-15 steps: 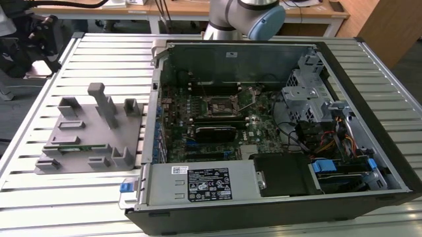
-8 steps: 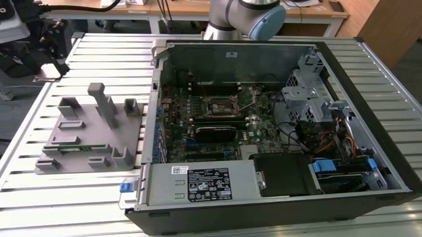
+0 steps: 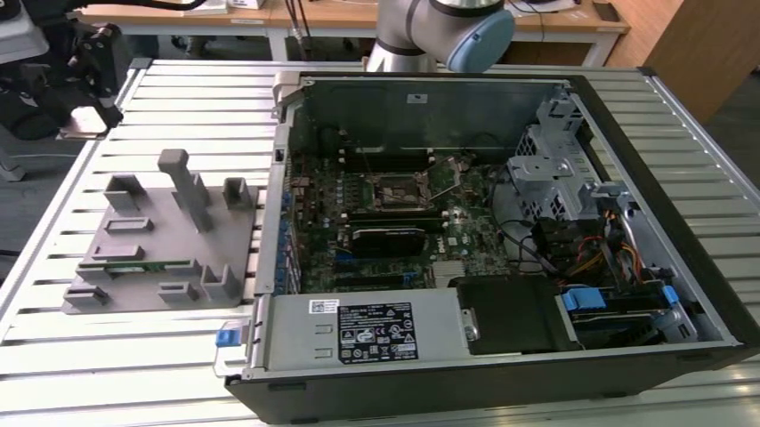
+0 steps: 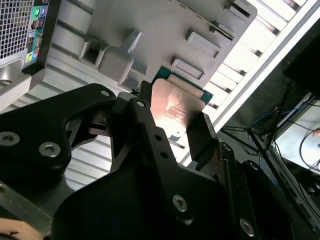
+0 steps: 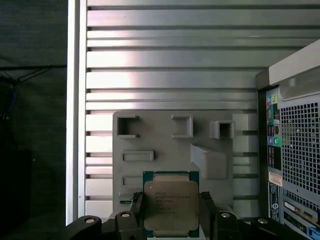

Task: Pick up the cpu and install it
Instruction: 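Pick up the cpu and move it towards the insertion slot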

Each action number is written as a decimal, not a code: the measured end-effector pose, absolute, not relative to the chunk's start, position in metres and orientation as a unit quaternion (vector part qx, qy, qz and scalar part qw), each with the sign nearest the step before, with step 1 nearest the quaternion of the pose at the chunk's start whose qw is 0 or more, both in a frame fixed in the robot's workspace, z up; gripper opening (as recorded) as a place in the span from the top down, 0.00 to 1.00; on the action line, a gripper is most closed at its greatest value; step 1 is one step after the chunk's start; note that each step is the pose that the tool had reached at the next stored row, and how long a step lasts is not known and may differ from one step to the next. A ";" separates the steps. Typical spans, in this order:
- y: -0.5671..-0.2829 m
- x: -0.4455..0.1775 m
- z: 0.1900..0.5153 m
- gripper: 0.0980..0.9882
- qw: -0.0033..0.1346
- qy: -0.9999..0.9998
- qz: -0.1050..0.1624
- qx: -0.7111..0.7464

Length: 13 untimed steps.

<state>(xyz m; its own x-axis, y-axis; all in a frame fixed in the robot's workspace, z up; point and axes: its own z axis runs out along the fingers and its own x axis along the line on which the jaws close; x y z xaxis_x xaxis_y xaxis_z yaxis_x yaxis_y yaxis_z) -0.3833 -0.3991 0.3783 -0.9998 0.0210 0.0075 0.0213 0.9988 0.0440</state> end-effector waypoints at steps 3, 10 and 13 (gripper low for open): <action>-0.397 -0.382 0.380 0.52 0.003 -1.000 -0.022 -0.011; -0.395 -0.361 0.380 0.52 0.003 -1.000 -0.022 -0.011; -0.395 -0.349 0.380 0.52 0.003 -1.000 -0.022 -0.011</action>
